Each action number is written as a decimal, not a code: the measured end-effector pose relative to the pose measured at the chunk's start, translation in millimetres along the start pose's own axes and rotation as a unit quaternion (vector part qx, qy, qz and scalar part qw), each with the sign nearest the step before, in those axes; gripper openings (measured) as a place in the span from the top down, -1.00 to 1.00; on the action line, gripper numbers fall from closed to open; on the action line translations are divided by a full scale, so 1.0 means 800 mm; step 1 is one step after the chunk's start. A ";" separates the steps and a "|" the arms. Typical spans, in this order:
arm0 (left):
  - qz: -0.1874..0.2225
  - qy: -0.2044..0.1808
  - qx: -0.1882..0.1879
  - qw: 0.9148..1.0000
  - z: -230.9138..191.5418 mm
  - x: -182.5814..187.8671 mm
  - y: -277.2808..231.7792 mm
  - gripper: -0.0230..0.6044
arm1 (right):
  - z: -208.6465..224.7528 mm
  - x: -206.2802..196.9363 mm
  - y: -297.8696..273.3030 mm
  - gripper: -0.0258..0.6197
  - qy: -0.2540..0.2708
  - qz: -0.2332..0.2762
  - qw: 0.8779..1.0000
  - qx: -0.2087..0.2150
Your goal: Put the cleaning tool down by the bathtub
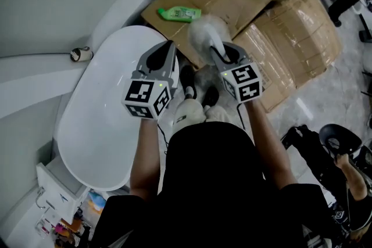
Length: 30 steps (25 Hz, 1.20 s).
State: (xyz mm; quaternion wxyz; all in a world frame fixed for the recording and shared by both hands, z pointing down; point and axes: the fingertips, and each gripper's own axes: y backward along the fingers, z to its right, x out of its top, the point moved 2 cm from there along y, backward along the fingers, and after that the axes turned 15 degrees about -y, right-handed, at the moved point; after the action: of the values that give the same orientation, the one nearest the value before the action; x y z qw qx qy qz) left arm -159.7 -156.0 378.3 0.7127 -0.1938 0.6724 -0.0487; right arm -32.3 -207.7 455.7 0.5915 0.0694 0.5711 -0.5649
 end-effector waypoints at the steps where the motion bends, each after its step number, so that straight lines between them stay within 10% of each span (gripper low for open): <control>1: -0.002 0.001 -0.002 1.000 -0.005 -0.002 -0.004 0.93 | 0.002 -0.002 -0.007 0.63 -0.001 -0.005 1.000 -0.002; 30: -0.053 0.016 -0.086 0.995 -0.114 -0.068 -0.110 0.93 | 0.046 -0.098 -0.179 0.63 -0.024 -0.143 0.989 -0.032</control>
State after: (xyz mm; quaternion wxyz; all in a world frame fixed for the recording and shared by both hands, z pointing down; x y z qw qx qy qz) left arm -237.3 -238.3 457.2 0.6791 -0.2893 0.6739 -0.0314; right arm -94.3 -238.4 608.0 0.5203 -0.0453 0.5787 -0.6264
